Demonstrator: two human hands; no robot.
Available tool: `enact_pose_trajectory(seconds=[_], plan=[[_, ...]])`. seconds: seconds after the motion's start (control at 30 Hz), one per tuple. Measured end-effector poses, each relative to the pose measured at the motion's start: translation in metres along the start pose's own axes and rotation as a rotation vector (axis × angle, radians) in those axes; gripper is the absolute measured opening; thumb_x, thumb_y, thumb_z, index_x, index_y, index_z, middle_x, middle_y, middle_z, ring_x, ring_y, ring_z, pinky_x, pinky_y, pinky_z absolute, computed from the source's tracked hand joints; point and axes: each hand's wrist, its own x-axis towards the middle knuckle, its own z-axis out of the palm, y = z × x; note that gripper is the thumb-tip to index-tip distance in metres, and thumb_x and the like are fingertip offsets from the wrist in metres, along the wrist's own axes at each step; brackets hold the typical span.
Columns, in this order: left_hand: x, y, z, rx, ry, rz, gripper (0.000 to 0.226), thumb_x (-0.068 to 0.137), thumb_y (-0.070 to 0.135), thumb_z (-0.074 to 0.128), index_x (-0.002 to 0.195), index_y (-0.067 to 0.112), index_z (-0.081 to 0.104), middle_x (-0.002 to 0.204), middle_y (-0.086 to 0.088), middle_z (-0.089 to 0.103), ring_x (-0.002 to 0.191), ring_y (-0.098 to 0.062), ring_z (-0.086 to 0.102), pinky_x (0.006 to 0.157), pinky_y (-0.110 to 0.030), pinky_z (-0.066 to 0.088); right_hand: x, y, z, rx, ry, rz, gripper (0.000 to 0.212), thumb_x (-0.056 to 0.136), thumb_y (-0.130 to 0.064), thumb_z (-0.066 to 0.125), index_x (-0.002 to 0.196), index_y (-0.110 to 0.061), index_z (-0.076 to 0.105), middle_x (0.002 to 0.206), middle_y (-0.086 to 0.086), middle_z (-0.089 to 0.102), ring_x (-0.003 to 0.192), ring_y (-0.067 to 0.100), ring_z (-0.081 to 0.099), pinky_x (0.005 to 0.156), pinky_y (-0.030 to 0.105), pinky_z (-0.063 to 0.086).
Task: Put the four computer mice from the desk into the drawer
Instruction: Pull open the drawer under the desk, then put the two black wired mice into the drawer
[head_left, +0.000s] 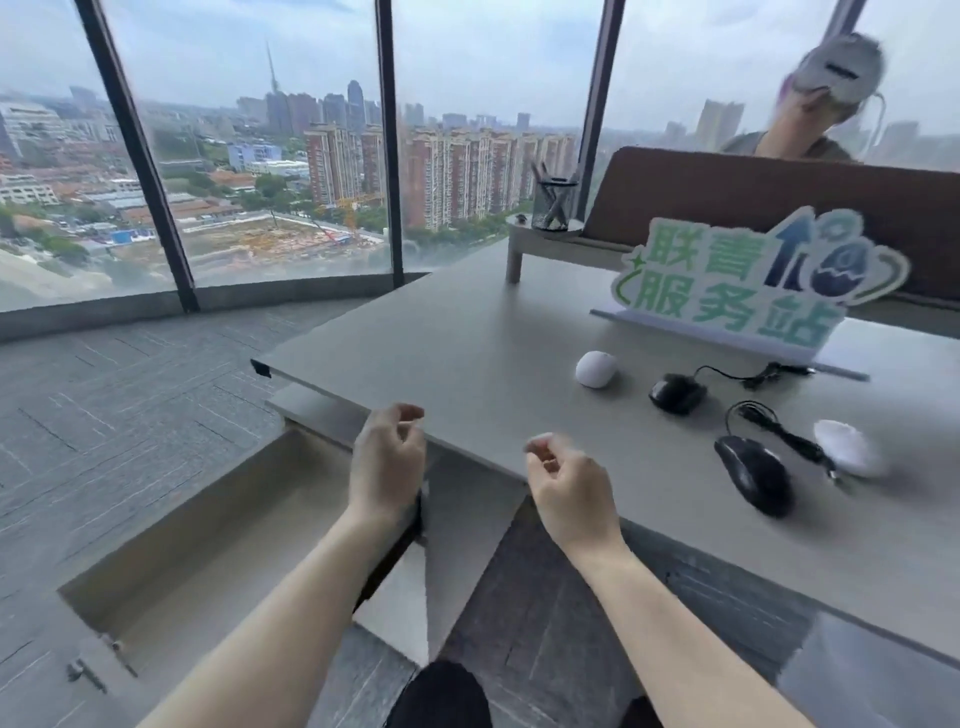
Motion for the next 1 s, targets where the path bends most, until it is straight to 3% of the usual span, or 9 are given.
enact_pose_trajectory(seconds=[0.13, 0.3, 0.37, 0.47, 0.57, 0.7, 0.9, 1.0], plan=[[0.014, 0.058, 0.096, 0.002, -0.260, 0.091, 0.028, 0.090, 0.019, 0.052, 0.115, 0.016, 0.065, 0.118, -0.006, 0.063, 0.107, -0.024, 0.063, 0.092, -0.038, 0.050, 0.034, 0.058, -0.078, -0.328, 0.322, -0.036, 0.026, 0.083, -0.016, 0.062, 0.109, -0.014, 0.066, 0.111, 0.008, 0.066, 0.107, 0.031, 0.053, 0.093, 0.040, 0.042], [0.018, 0.110, 0.203, 0.051, -0.487, 0.175, 0.048, 0.089, 0.026, 0.055, 0.137, 0.022, 0.051, 0.140, -0.004, 0.050, 0.121, -0.025, 0.054, 0.097, -0.032, 0.044, 0.049, 0.123, -0.133, -0.593, 0.249, 0.229, 0.056, 0.083, -0.030, 0.064, 0.136, -0.021, 0.049, 0.146, 0.015, 0.040, 0.134, 0.038, 0.033, 0.109, 0.048, 0.031], [0.021, 0.122, 0.238, 0.078, -0.548, 0.188, 0.056, 0.087, 0.030, 0.057, 0.142, 0.026, 0.044, 0.147, -0.004, 0.043, 0.129, -0.024, 0.047, 0.097, -0.029, 0.040, 0.051, 0.140, -0.141, -0.572, 0.211, 0.281, 0.060, 0.085, -0.034, 0.061, 0.141, -0.024, 0.042, 0.149, 0.015, 0.035, 0.135, 0.038, 0.033, 0.110, 0.046, 0.033], [0.026, 0.133, 0.283, 0.169, -0.612, 0.209, 0.066, 0.083, 0.038, 0.058, 0.145, 0.034, 0.035, 0.150, -0.006, 0.038, 0.134, -0.031, 0.038, 0.105, -0.039, 0.040, 0.053, 0.155, -0.144, -0.530, 0.241, 0.260, 0.058, 0.082, -0.029, 0.064, 0.136, -0.019, 0.048, 0.132, 0.017, 0.051, 0.119, 0.040, 0.046, 0.100, 0.046, 0.043], [0.032, 0.138, 0.317, 0.341, -0.580, 0.255, 0.069, 0.082, 0.044, 0.057, 0.146, 0.036, 0.030, 0.146, -0.012, 0.042, 0.130, -0.038, 0.039, 0.105, -0.043, 0.038, 0.053, 0.164, -0.142, -0.507, 0.313, 0.207, 0.054, 0.077, -0.025, 0.066, 0.129, -0.016, 0.055, 0.118, 0.015, 0.059, 0.108, 0.039, 0.051, 0.094, 0.046, 0.046], [0.036, 0.140, 0.330, 0.467, -0.431, 0.273, 0.058, 0.085, 0.040, 0.056, 0.140, 0.030, 0.040, 0.131, -0.016, 0.053, 0.122, -0.039, 0.044, 0.100, -0.043, 0.036, 0.053, 0.164, -0.142, -0.439, 0.341, 0.179, 0.054, 0.077, -0.022, 0.065, 0.129, -0.019, 0.054, 0.115, 0.011, 0.059, 0.108, 0.035, 0.049, 0.095, 0.045, 0.046], [0.034, 0.145, 0.271, -0.009, -0.324, 0.184, 0.053, 0.080, 0.027, 0.061, 0.131, 0.028, 0.049, 0.118, -0.010, 0.050, 0.105, -0.028, 0.050, 0.084, -0.030, 0.038, 0.054, 0.136, -0.144, -0.243, 0.354, 0.106, 0.052, 0.083, -0.024, 0.065, 0.133, -0.022, 0.051, 0.128, 0.003, 0.057, 0.116, 0.026, 0.049, 0.097, 0.030, 0.040], [0.042, 0.149, 0.212, -0.167, -0.218, 0.198, 0.053, 0.080, 0.023, 0.063, 0.132, 0.027, 0.050, 0.118, -0.006, 0.051, 0.103, -0.022, 0.052, 0.086, -0.022, 0.038, 0.059, 0.090, -0.142, -0.123, 0.401, 0.007, 0.050, 0.085, -0.024, 0.064, 0.132, -0.024, 0.051, 0.128, 0.001, 0.057, 0.113, 0.016, 0.049, 0.092, 0.020, 0.035]])
